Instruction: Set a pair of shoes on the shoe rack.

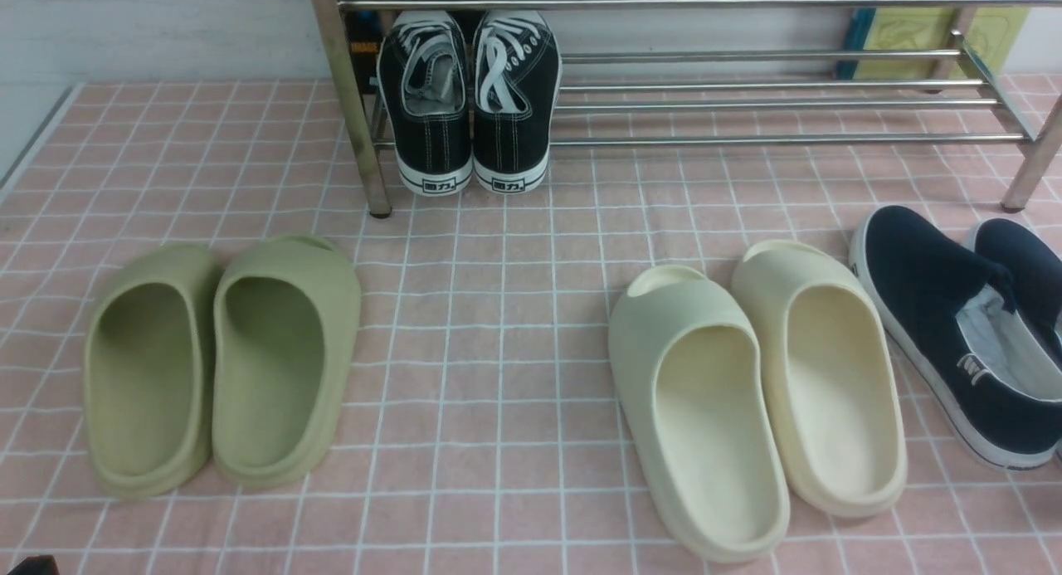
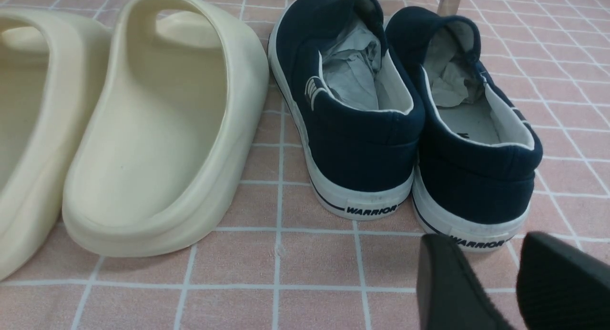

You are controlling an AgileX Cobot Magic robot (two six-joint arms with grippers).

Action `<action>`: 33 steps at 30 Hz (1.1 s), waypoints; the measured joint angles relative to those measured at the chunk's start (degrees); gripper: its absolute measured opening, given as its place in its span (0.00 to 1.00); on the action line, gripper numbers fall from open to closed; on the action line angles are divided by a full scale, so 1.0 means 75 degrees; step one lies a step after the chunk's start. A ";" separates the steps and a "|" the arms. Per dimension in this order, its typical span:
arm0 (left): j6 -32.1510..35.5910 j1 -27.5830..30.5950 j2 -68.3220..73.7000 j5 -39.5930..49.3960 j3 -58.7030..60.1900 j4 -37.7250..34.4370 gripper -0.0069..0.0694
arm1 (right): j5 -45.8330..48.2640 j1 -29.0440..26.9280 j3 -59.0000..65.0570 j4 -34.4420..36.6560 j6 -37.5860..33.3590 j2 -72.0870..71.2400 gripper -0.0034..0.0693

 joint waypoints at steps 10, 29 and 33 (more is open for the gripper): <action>0.0000 0.0000 0.0000 0.0044 -0.0008 -0.0022 0.12 | 0.0000 0.0000 0.0000 0.0000 0.0000 0.0000 0.38; 0.0016 0.0000 0.0000 0.0050 -0.0008 0.0188 0.14 | 0.0000 0.0000 0.0000 0.0000 0.0000 0.0000 0.38; 0.0023 0.0000 0.0000 0.0050 -0.0008 0.0197 0.14 | 0.0000 0.0000 0.0000 0.0000 0.0000 0.0000 0.38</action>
